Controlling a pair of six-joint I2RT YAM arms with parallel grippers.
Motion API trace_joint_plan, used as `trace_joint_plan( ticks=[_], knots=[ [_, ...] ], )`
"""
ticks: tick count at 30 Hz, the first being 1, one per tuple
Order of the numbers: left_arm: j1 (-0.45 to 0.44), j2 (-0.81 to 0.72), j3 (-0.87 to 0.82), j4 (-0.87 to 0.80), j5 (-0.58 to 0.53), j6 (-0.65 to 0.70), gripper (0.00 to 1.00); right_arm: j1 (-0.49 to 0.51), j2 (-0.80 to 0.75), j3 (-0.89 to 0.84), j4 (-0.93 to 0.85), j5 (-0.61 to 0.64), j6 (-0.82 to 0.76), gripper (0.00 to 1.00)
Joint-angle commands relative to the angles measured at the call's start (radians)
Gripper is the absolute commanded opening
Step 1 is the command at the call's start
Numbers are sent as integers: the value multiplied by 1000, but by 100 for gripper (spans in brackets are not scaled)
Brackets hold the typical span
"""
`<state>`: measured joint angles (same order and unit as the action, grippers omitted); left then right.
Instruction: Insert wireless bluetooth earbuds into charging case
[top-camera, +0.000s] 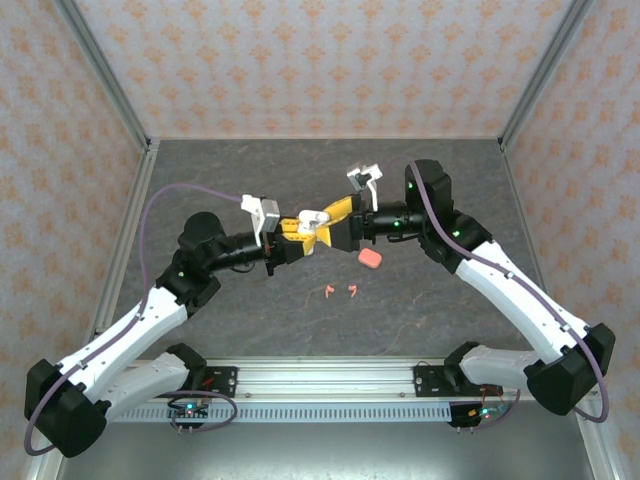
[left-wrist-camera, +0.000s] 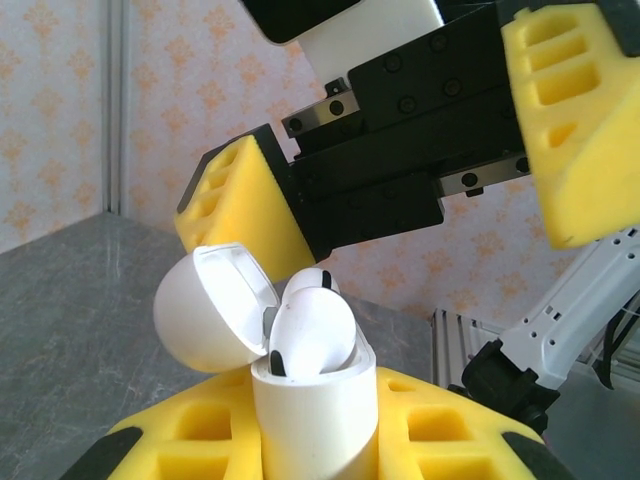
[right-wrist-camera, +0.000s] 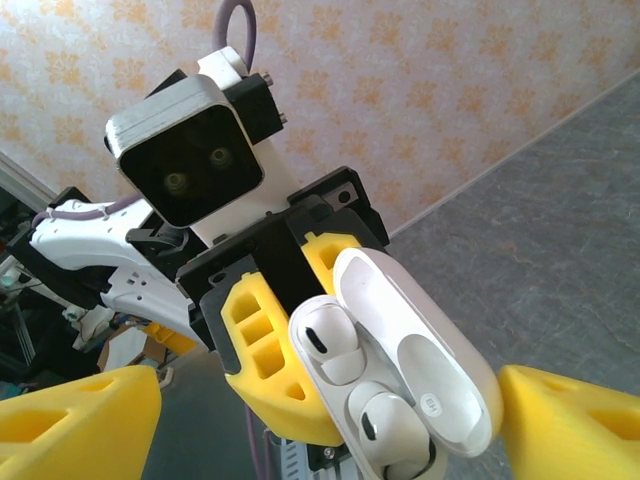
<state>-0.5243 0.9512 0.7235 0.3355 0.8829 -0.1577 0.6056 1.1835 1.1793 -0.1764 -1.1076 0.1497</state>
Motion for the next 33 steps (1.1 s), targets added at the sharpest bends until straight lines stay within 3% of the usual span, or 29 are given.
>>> trace_joint_plan(
  ticks=[1, 13, 17, 22, 29, 31, 33],
  knots=[
    [-5, 6, 25, 20, -27, 21, 0, 17, -25, 46, -35, -70, -78, 85],
    [-5, 21, 32, -1, -43, 33, 0, 17, -103, -12, -53, -14, -124, 85],
    [-5, 24, 37, -6, -53, 34, 0, 16, -123, -13, -117, 68, -150, 85],
    [-5, 34, 48, -66, -104, 37, 0, -5, -163, -13, -163, 299, -147, 88],
    [5, 107, 21, -193, -249, -8, 0, -24, -228, -101, -143, 827, -114, 92],
    [26, 153, 1, -193, -254, -58, 0, -26, -241, -142, -108, 910, -95, 99],
    [59, 219, -9, -192, -234, -122, 0, -33, -242, -181, -71, 948, -78, 99]
  ],
)
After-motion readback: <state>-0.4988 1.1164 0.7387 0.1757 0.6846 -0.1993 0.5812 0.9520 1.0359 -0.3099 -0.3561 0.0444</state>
